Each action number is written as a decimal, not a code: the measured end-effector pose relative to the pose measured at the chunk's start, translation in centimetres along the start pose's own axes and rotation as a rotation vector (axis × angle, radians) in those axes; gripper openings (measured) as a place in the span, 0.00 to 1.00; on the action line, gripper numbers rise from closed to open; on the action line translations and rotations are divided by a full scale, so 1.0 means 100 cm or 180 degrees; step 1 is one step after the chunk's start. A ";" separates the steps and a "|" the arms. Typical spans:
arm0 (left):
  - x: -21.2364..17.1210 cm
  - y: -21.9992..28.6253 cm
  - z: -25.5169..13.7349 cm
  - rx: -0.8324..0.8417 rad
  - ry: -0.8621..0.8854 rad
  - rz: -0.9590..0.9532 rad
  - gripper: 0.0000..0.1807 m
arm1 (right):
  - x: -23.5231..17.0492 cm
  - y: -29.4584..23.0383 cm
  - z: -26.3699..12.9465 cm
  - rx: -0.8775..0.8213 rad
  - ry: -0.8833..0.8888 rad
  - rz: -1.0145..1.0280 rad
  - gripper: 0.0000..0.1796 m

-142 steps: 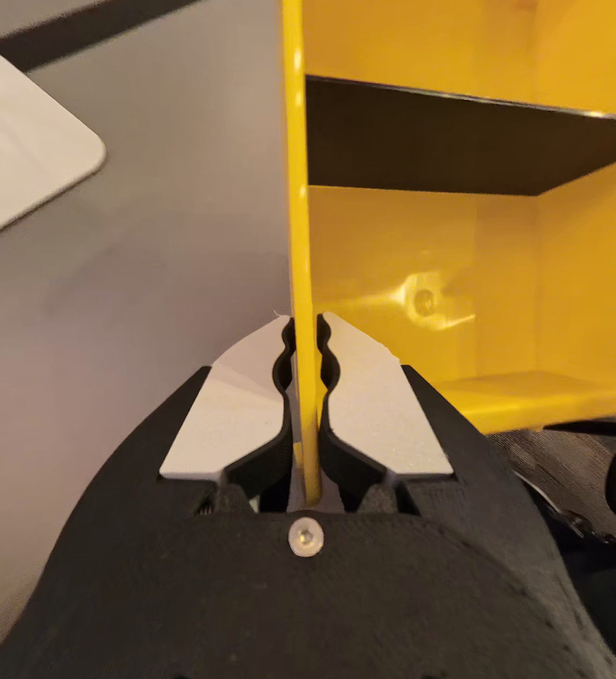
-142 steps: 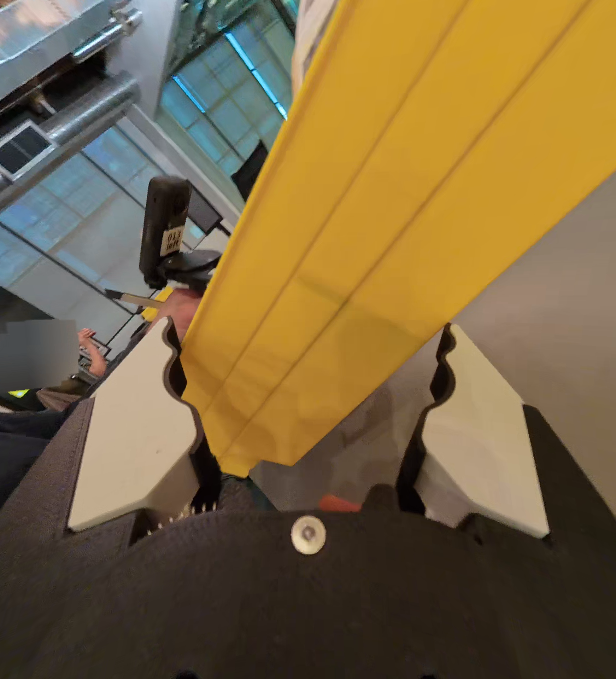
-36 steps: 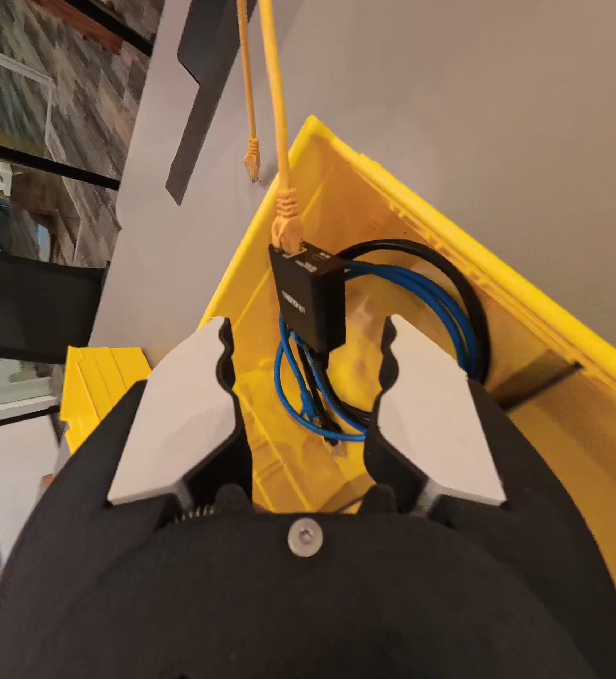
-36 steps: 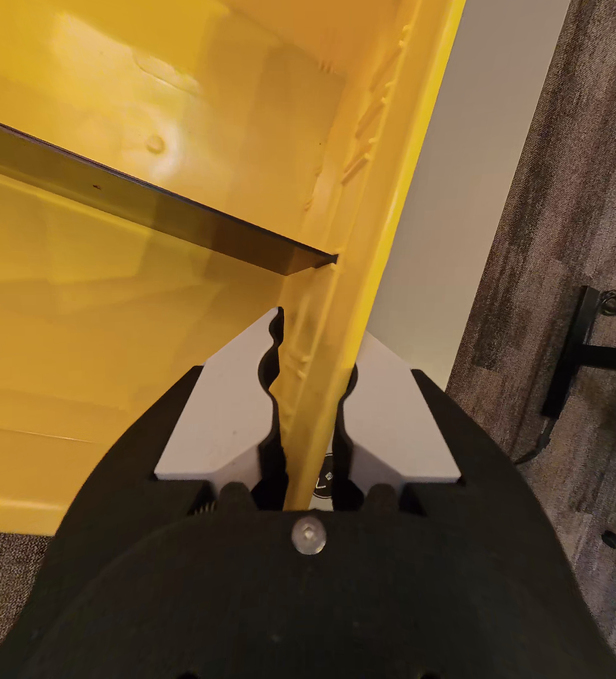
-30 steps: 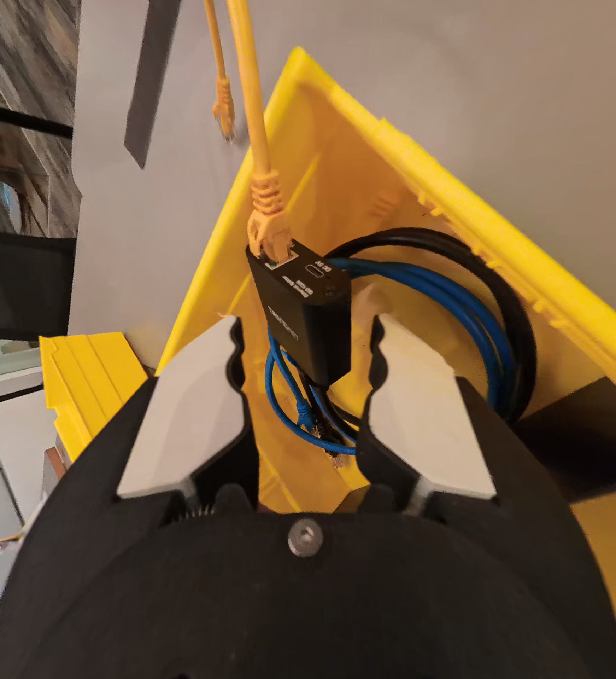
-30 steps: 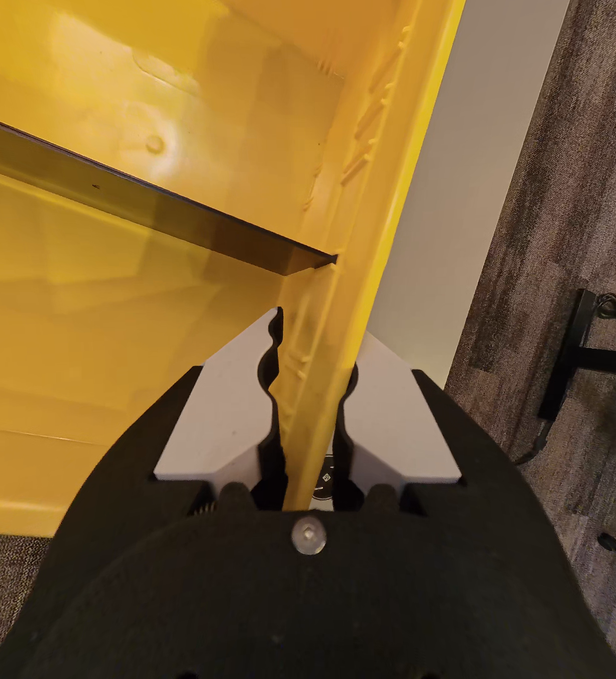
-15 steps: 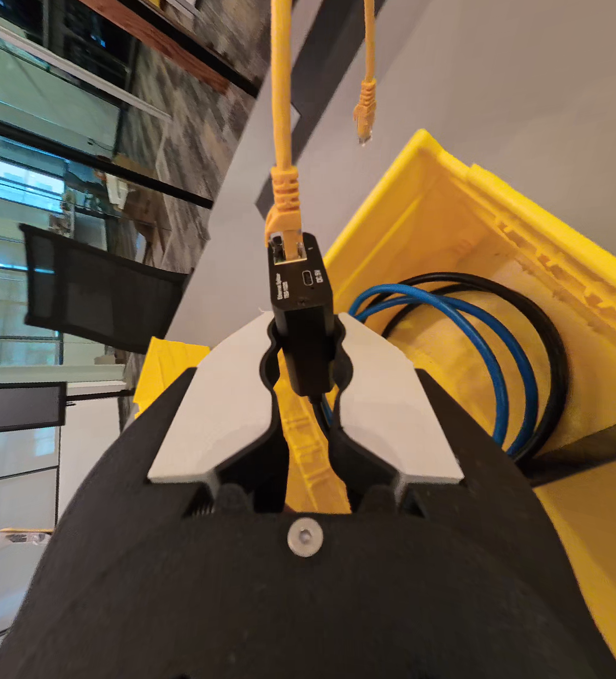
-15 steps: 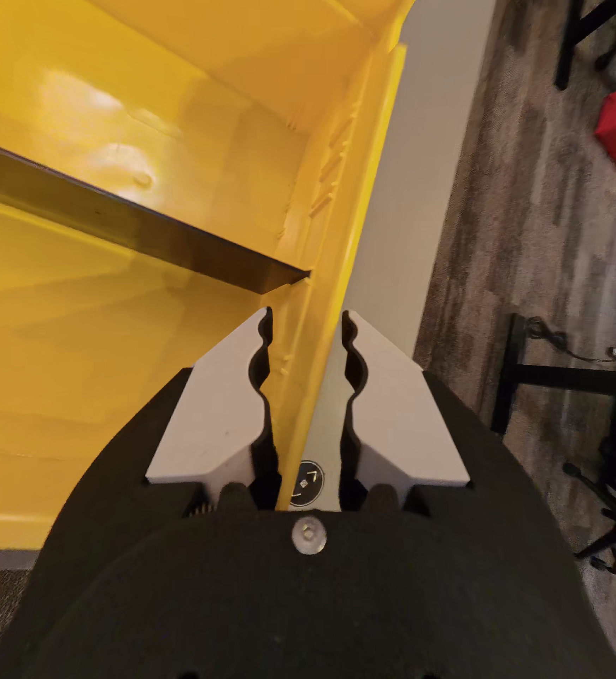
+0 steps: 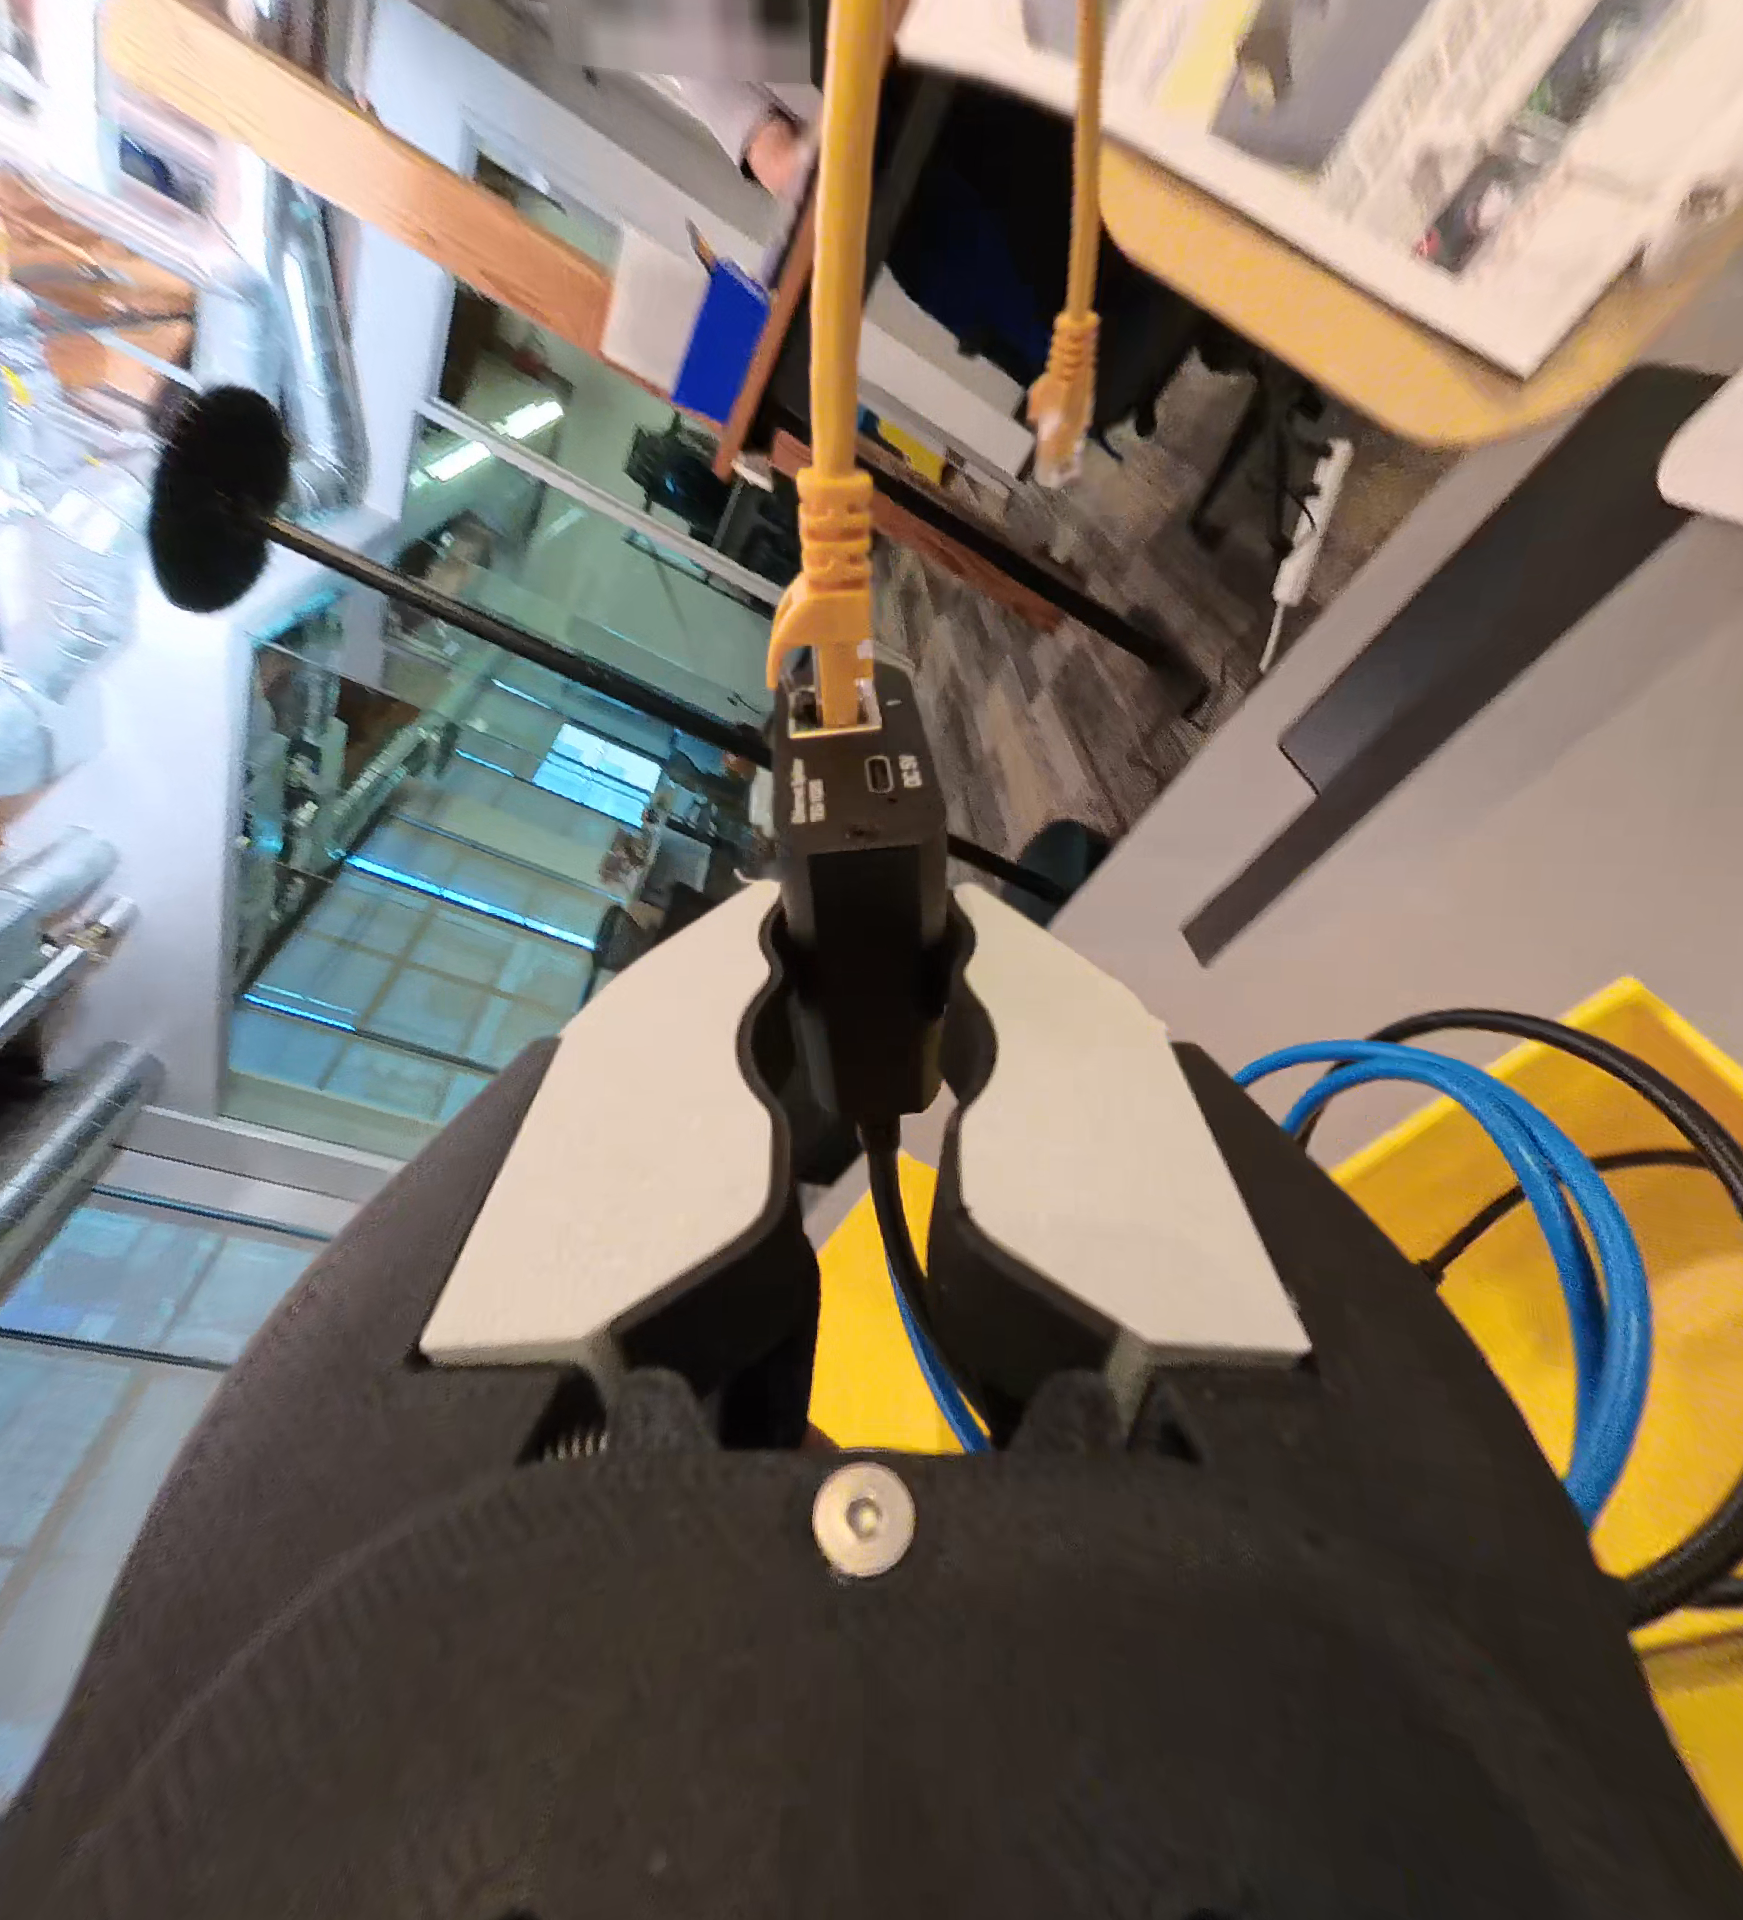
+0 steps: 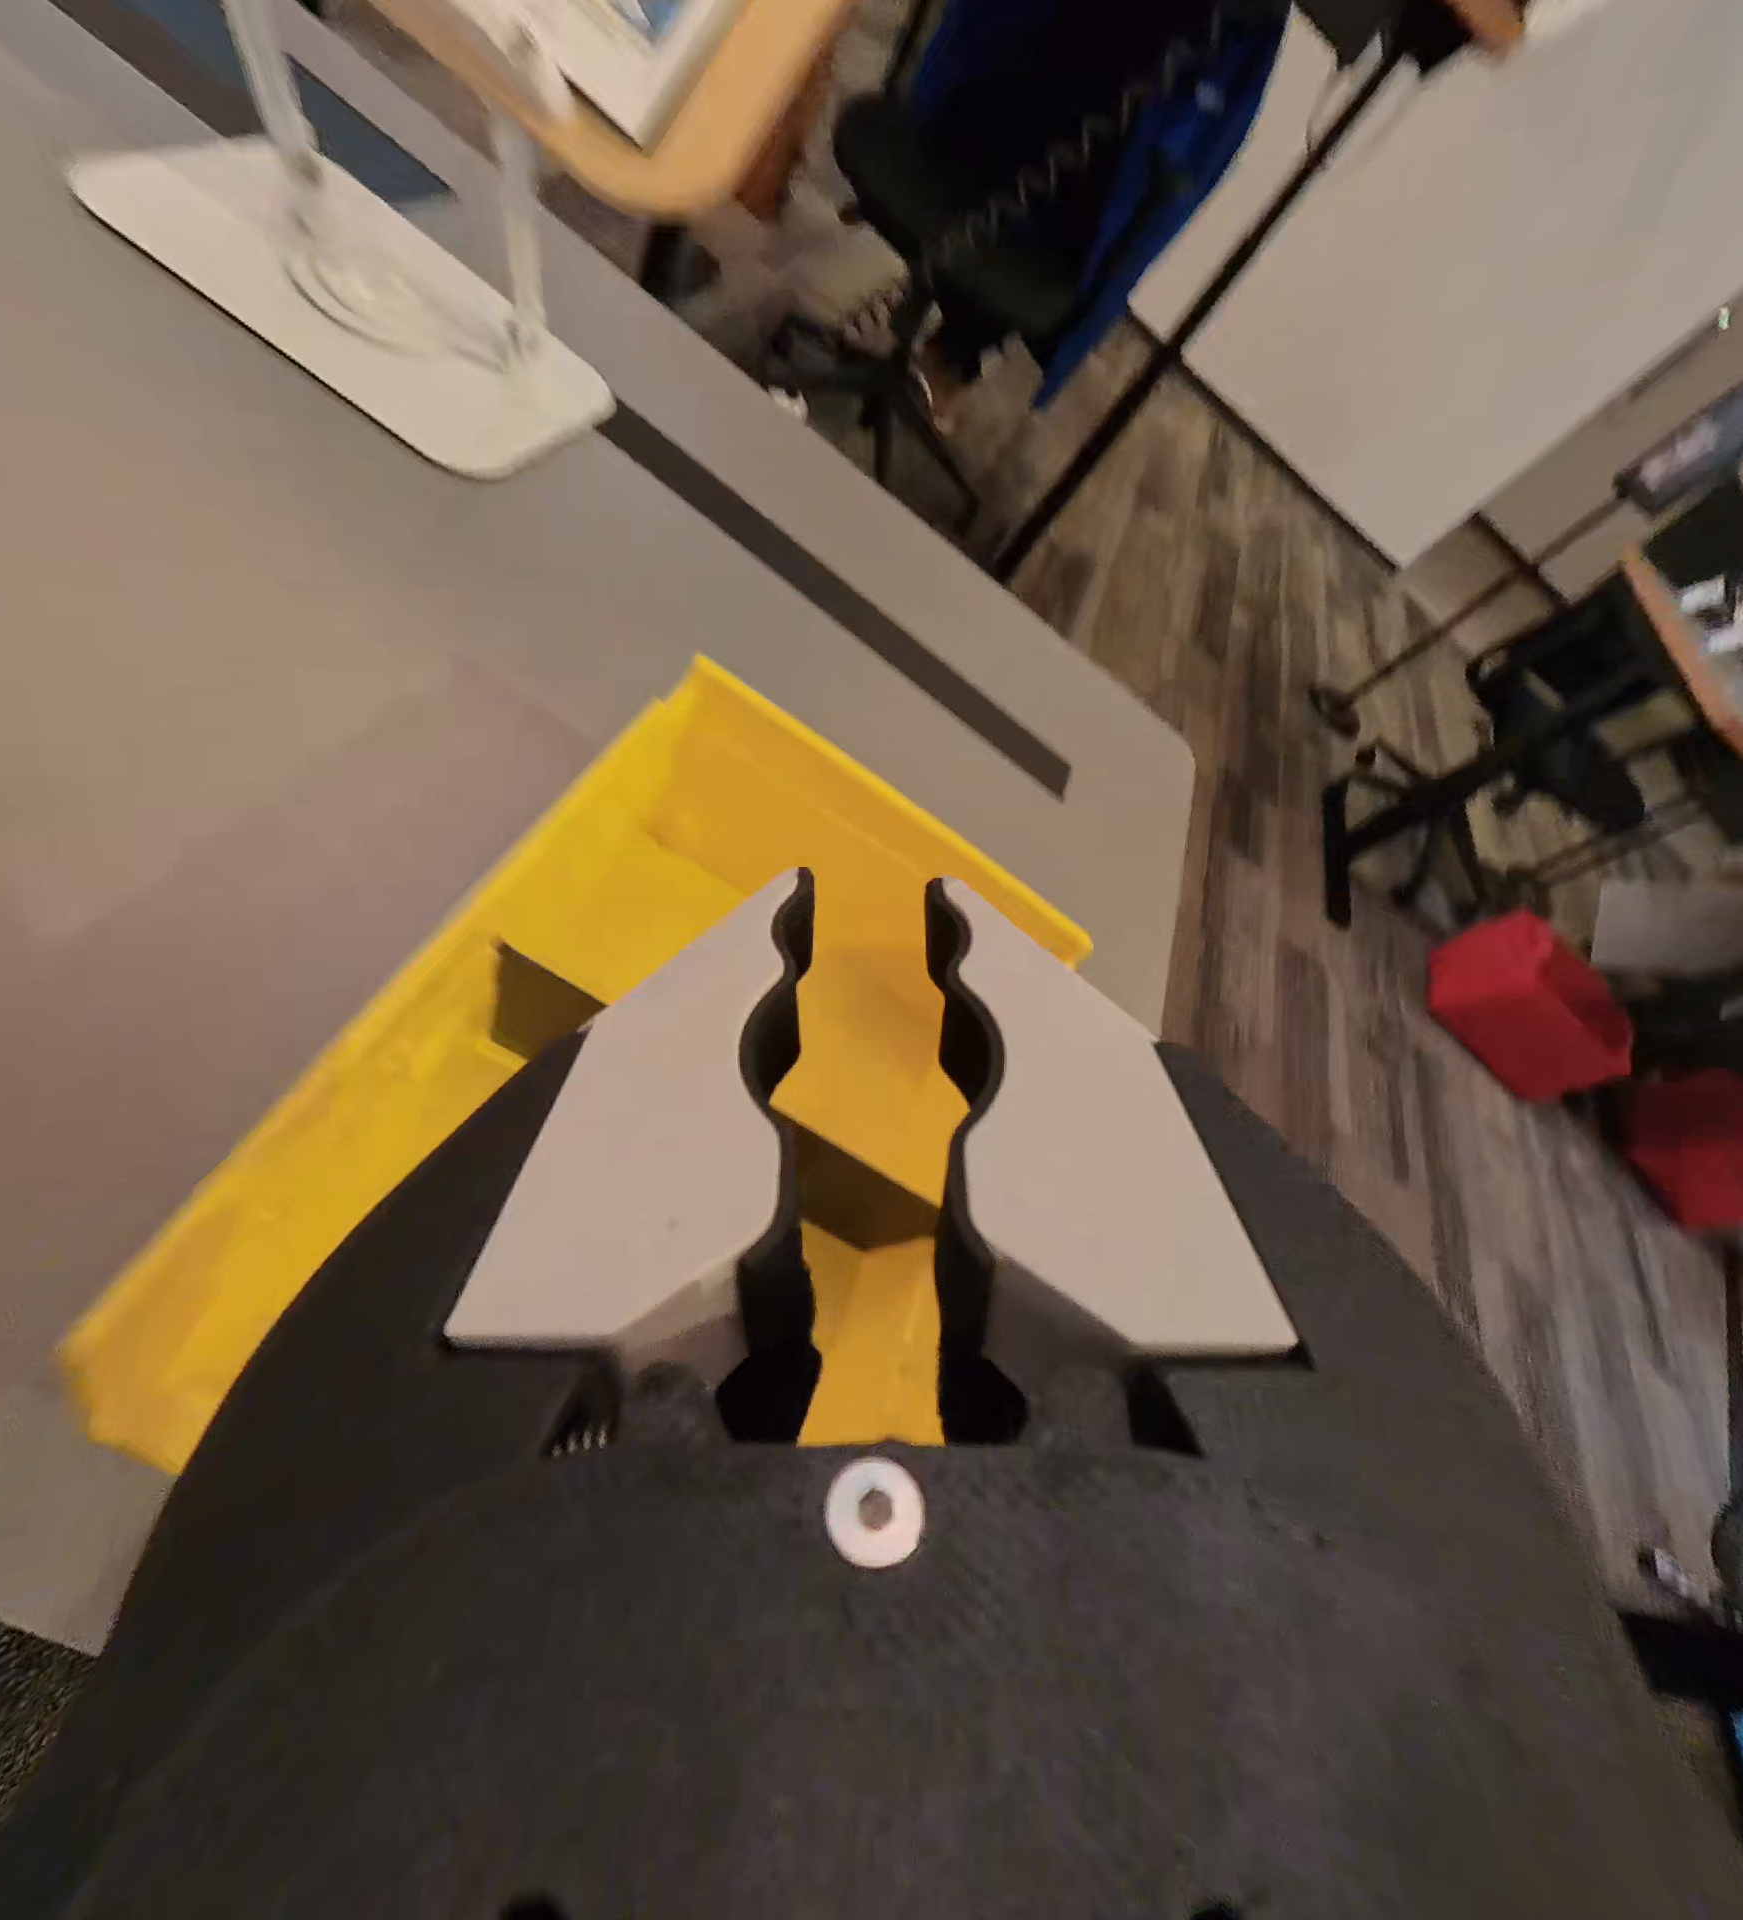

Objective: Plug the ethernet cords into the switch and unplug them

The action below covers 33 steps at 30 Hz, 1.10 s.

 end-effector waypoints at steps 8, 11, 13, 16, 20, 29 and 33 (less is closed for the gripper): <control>0.128 -0.033 -0.041 0.0087 0.0764 -0.0095 0.14 | 0.071 -0.051 -0.004 0.0288 0.0677 -0.0491 0.15; 0.169 -0.015 -0.058 -0.0211 0.0980 -0.0091 0.14 | 0.089 -0.068 -0.009 0.0447 0.0991 -0.0573 0.15; 0.187 0.010 -0.066 -0.0442 0.1047 -0.0009 0.14 | 0.098 -0.079 -0.013 0.0519 0.1238 -0.0702 0.08; 0.201 0.062 -0.071 -0.0900 0.1086 0.0098 0.14 | 0.106 -0.094 -0.019 0.0760 0.1573 -0.0748 0.01; 0.197 0.136 -0.078 -0.1372 0.0971 0.0312 0.14 | 0.111 -0.115 -0.015 0.0966 0.1588 -0.0825 0.03; 0.162 0.219 -0.078 -0.1603 0.0722 0.0729 0.13 | 0.120 -0.178 0.038 0.0941 0.1325 -0.1419 0.14; 0.152 0.232 -0.083 -0.1597 0.0722 0.0877 0.13 | 0.126 -0.199 0.073 0.0703 0.1187 -0.1812 0.22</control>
Point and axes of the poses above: each gripper's, where its closed fingertips meet, z out along the fingers, x out of its top, y = z × x across the jaws, the point moved 9 cm from there along -z, back along the fingers, and after that the axes turned 9 degrees about x, right-handed, at the moved point
